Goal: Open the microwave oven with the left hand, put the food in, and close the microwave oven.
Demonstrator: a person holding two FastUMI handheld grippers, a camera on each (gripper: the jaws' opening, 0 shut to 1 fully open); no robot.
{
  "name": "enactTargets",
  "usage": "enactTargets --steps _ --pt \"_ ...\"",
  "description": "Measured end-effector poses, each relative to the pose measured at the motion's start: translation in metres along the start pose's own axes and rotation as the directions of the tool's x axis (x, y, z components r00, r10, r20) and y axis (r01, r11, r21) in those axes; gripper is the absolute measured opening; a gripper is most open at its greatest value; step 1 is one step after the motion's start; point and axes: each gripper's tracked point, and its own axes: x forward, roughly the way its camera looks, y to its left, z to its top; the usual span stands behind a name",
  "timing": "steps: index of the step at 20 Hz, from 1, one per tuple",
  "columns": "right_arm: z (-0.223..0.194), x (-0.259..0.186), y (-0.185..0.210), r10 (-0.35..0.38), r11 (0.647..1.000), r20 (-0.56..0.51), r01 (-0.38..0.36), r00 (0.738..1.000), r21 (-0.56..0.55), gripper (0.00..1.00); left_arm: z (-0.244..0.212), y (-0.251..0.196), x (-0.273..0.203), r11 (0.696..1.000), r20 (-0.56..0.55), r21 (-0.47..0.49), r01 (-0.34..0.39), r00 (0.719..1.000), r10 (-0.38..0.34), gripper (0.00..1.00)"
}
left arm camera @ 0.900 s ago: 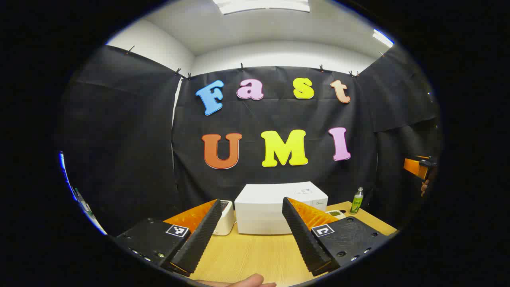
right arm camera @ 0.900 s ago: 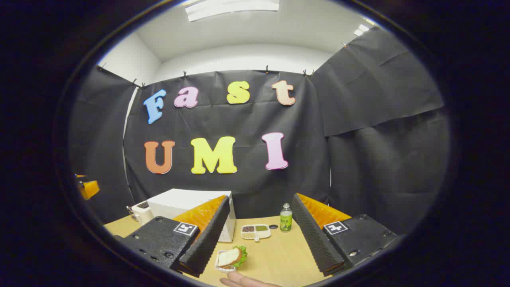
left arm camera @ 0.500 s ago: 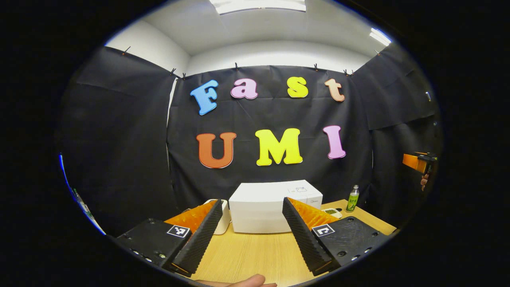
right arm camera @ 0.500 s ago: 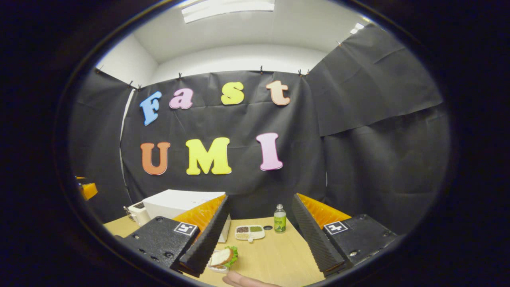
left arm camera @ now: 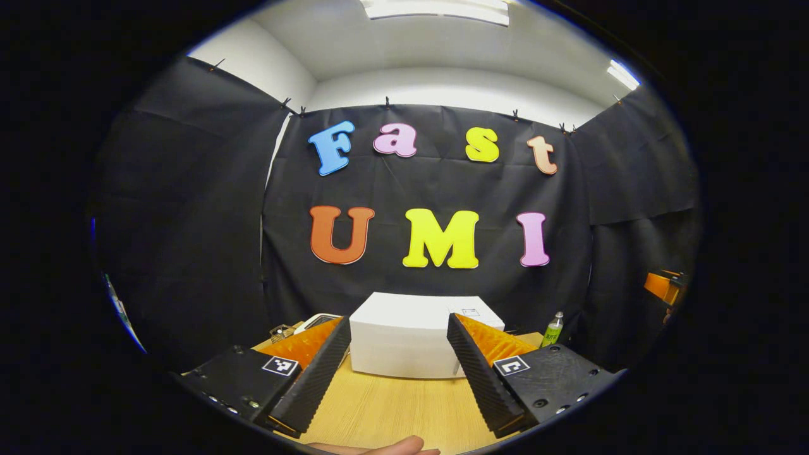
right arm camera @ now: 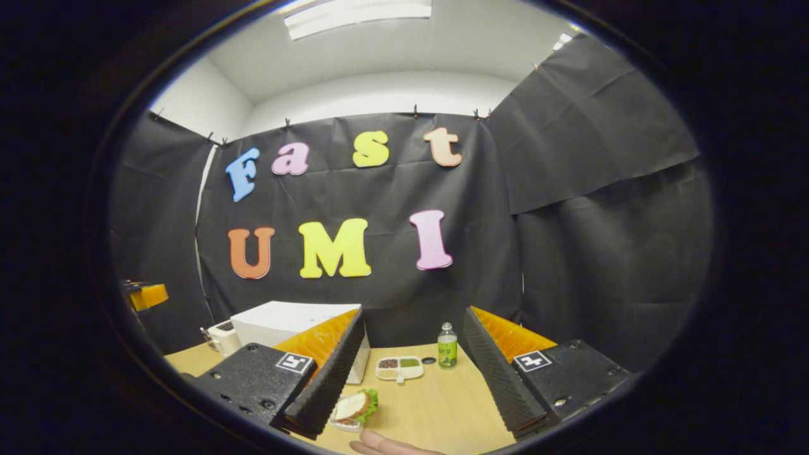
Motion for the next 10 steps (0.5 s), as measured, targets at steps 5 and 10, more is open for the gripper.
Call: enactTargets --steps 5,10 --pt "-0.003 0.002 -0.01 0.0 1.0 0.006 0.0 1.0 -0.02 1.0 -0.008 -0.021 0.052 1.0 0.036 -0.002 0.008 0.999 -0.008 0.95" --pt "-0.015 0.011 -0.027 -0.045 0.999 0.014 0.045 0.999 -0.023 1.0 -0.034 -0.059 0.109 0.996 0.043 -0.038 0.078 0.996 -0.076 0.95"
